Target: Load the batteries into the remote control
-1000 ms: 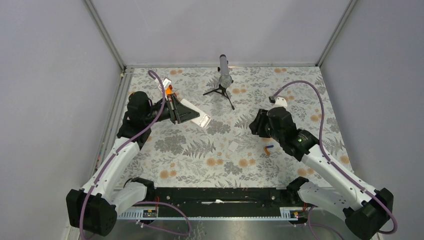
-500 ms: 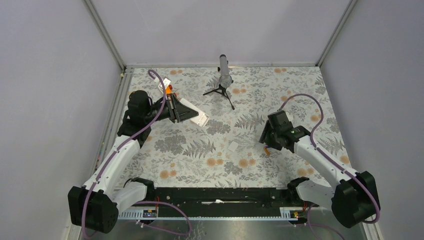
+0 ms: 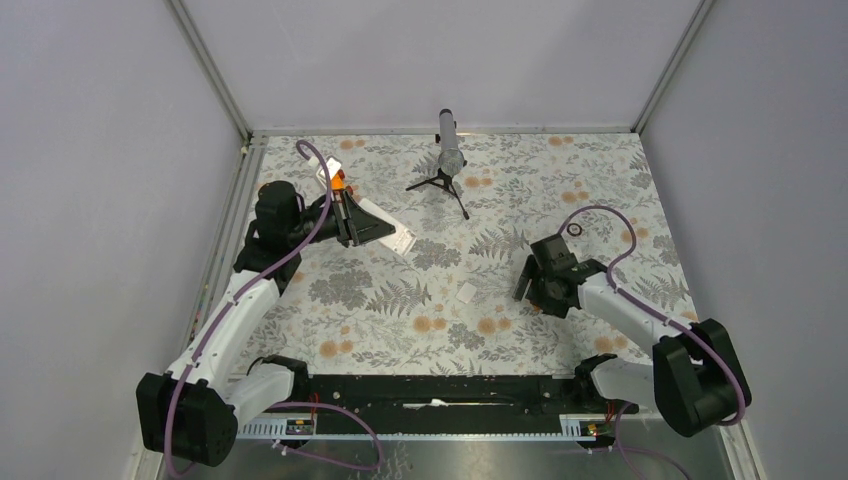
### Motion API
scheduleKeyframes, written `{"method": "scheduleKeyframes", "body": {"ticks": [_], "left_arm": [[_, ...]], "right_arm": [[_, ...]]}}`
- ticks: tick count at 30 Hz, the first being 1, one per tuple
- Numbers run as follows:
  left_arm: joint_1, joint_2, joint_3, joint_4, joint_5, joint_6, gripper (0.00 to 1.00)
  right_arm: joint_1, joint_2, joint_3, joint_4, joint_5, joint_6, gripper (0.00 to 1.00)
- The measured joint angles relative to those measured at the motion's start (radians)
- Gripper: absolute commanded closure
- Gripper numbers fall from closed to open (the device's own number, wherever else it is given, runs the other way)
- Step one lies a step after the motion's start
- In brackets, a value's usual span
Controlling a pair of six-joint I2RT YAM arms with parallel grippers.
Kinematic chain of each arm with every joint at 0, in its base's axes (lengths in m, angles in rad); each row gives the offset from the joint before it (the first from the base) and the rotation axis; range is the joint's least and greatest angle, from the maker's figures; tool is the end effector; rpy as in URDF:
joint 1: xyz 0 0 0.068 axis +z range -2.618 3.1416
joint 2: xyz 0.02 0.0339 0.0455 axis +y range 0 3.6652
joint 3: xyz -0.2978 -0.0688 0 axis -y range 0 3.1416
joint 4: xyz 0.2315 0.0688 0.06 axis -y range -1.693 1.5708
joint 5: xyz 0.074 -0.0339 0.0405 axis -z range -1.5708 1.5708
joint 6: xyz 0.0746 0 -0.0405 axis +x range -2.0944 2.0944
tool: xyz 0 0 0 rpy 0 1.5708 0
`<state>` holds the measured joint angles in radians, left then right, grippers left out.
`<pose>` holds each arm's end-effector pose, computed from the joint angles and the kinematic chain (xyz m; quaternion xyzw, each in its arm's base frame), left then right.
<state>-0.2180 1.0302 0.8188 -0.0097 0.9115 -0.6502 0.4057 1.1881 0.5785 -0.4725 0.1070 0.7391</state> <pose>0.2044 -0.1057 0.3527 0.1183 0.7438 -0.5477 0.3644 0.1892 0.0726 0.1756 0.1735 0.9533 0.0872 0.2312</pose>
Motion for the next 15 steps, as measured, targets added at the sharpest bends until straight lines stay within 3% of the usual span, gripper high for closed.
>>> {"method": "scheduleKeyframes", "body": {"ticks": [12,15], "left_arm": [[0.002,0.008,0.018,-0.004,0.0,0.0,1.0],[0.002,0.008,0.018,-0.003,0.0,0.0,1.0]], "right_arm": [[-0.033,0.052,0.004,0.045,0.01,-0.011,0.23],[-0.063,0.064,0.014,0.045,0.009,0.01,0.28]]}}
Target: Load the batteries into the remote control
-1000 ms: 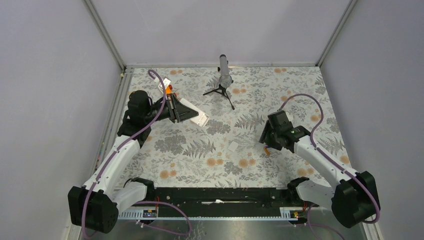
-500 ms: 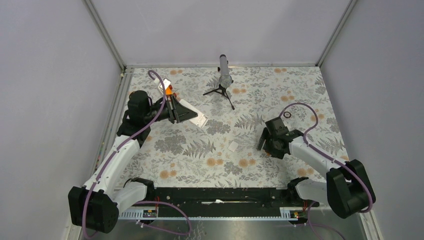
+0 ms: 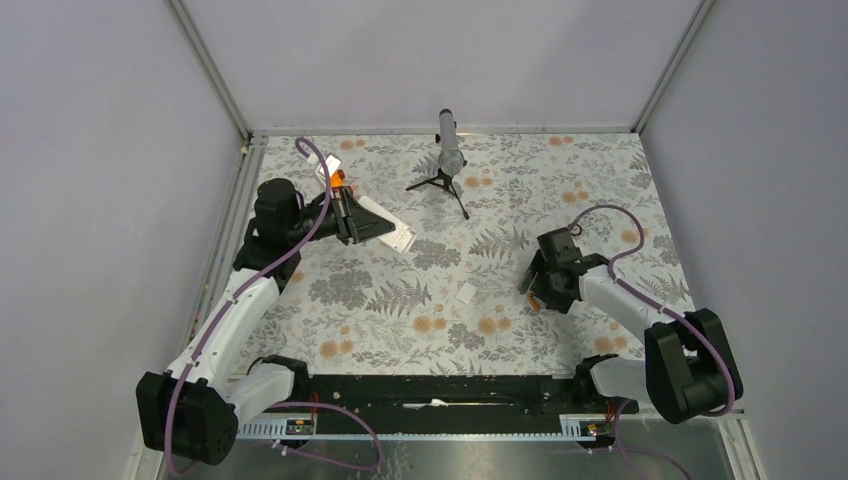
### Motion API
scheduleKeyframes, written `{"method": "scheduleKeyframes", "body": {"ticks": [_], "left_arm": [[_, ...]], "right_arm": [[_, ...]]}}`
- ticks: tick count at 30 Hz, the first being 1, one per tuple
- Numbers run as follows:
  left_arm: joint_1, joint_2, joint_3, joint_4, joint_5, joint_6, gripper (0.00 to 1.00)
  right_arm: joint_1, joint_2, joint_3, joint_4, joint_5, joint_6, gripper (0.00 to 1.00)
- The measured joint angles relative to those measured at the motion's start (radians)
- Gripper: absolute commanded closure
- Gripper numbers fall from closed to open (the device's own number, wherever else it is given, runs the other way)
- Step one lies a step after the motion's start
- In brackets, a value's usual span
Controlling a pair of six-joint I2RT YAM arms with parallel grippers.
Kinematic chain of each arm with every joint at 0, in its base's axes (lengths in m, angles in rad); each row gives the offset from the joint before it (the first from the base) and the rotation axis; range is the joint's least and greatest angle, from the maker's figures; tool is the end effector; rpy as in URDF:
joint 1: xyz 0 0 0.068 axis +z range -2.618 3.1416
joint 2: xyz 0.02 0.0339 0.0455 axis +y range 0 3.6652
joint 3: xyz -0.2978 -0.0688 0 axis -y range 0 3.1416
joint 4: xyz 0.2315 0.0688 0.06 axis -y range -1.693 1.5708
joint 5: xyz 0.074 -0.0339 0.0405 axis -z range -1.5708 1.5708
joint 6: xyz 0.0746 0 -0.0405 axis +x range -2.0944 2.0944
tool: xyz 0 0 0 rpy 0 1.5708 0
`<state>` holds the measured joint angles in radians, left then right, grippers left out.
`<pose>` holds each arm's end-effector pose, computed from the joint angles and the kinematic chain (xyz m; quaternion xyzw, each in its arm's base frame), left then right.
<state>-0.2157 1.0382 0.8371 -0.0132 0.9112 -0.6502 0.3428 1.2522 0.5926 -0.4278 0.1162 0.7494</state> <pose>0.2068 -0.1057 0.3571 0.1189 0.7423 -0.5474 0.3677 0.2056 0.0642 0.1707 0.2093 0.9465 0.0759 0.2335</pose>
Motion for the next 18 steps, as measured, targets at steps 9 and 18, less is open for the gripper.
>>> {"method": "scheduleKeyframes", "body": {"ticks": [9,18], "left_arm": [[0.0,0.0,0.0,0.0,0.0,0.0,1.0],[0.001,0.0,0.0,0.002,0.0,-0.001,1.0]], "right_arm": [[-0.035,0.058,0.032,-0.001,-0.001,0.174,0.33],[-0.039,0.122,0.081,-0.039,0.049,0.301,0.45]]}}
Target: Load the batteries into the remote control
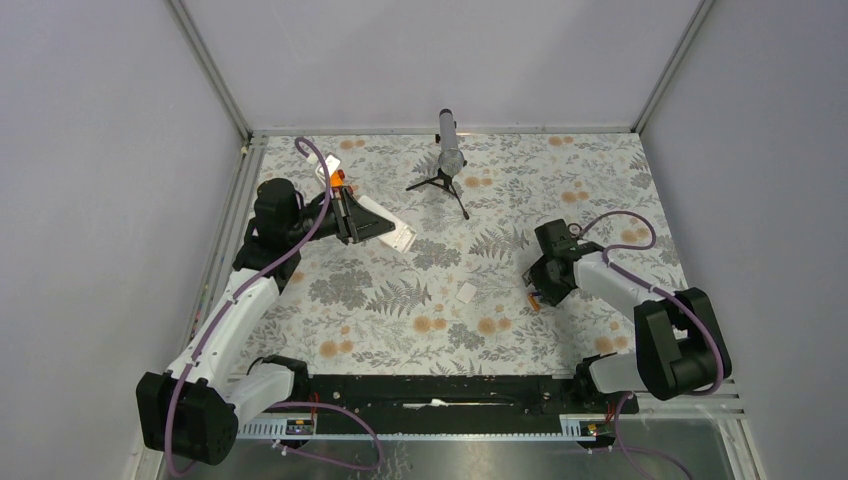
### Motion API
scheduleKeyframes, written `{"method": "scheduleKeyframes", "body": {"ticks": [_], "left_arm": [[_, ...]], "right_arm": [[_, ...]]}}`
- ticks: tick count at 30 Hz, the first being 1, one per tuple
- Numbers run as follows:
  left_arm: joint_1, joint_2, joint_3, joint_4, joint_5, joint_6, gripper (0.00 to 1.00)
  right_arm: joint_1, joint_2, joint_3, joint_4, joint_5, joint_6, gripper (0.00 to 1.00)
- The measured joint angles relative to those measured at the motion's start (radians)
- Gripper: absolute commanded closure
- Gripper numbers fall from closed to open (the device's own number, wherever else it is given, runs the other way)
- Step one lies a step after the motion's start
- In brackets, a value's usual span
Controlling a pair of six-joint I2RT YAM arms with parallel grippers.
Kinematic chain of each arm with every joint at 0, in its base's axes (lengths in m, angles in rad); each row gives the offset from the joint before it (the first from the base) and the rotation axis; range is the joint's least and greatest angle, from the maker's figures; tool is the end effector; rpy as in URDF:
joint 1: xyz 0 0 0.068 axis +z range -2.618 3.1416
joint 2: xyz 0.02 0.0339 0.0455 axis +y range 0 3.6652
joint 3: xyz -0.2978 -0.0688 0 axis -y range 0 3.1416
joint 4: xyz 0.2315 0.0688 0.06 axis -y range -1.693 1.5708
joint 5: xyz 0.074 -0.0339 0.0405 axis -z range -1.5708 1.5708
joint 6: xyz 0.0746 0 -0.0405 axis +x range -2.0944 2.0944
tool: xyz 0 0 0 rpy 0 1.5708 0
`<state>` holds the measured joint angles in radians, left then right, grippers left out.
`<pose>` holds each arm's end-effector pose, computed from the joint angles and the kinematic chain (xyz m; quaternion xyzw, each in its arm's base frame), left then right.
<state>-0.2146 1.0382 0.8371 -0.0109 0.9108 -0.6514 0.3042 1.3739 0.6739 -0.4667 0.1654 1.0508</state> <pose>0.2070 -0.1054 0.3574 0.1184 0.7419 -0.5474 0.3686 0.2284 0.0588 0.1666 0.3715 0.9030 0.0623 0.2065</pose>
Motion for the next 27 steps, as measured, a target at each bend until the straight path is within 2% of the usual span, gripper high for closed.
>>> {"method": "scheduleKeyframes", "body": {"ticks": [6,14,17,27], "left_arm": [[0.001,0.0,0.0,0.005,0.0,0.0,1.0],[0.001,0.001,0.0,0.005,0.0,0.001,1.0],[0.001,0.006,0.0,0.005,-0.001,0.001,1.0],[0.004,0.011,0.0,0.007,-0.003,0.0,1.0]], "right_arm": [[-0.006,0.014,0.01,-0.026,0.053,0.041,0.56],[-0.01,0.069,0.05,-0.041,0.079,0.056,0.84],[-0.011,0.08,0.059,-0.041,0.081,0.058,0.91],[-0.011,0.069,0.064,-0.041,0.086,0.047,0.94]]}}
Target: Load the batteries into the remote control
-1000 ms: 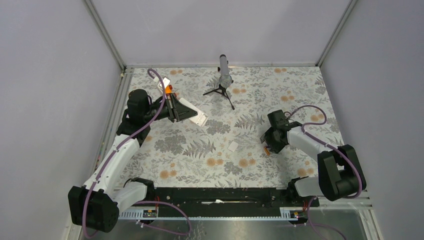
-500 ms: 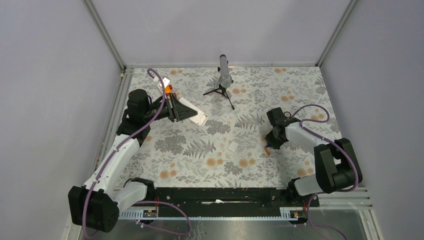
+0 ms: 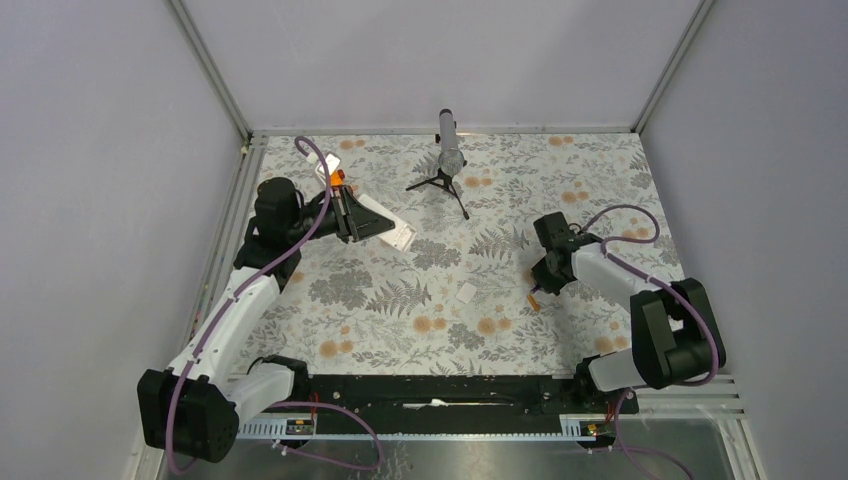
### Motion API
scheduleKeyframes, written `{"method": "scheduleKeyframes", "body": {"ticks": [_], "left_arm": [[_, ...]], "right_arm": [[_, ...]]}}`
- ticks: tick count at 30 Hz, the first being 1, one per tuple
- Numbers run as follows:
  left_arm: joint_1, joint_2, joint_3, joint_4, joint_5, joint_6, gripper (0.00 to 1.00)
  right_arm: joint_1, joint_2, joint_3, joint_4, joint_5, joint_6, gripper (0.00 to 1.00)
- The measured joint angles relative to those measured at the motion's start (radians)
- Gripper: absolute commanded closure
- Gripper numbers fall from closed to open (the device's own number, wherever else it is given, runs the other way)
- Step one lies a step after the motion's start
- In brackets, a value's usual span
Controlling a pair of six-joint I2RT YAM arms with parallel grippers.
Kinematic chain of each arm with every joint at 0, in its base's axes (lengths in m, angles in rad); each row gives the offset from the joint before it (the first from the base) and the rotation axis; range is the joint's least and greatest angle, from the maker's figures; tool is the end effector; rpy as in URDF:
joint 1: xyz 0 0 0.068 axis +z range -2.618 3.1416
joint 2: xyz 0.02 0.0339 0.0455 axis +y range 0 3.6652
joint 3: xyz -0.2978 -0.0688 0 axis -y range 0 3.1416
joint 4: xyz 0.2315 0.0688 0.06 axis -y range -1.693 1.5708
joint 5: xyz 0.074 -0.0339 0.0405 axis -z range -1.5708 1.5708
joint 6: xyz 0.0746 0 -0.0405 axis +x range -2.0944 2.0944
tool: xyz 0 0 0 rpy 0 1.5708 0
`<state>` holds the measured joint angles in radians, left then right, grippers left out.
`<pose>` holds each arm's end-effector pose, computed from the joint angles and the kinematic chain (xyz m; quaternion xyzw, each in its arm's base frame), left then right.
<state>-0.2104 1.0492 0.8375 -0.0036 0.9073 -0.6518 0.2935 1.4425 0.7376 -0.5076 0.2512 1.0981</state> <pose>0.2104 -0.1050 0.3561 0.1149 0.7434 -0.5457 0.3694 0.2431 0.0541 0.1676 0.4028 0.8896 0.0187 0.2147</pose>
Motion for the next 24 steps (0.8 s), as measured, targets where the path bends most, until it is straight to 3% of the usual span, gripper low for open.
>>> {"method": "scheduleKeyframes", "body": {"ticks": [5,11,20,24], "left_arm": [[0.0,-0.002,-0.008,0.09,0.003,-0.037,1.0],[0.029,-0.051,-0.097,0.338,0.008,-0.114,1.0],[0.051,-0.034,-0.109,0.477,0.03,-0.244,1.0],[0.051,-0.019,-0.153,0.563,0.021,-0.378,1.0]], "right_arm": [[0.0,-0.122,0.008,0.031,-0.01,-0.043,0.94],[0.034,-0.311,0.047,0.112,-0.036,-0.131,0.94],[0.297,-0.415,0.124,0.301,-0.113,-0.316,0.95],[0.372,-0.41,0.223,0.396,-0.144,-0.366,0.95]]}}
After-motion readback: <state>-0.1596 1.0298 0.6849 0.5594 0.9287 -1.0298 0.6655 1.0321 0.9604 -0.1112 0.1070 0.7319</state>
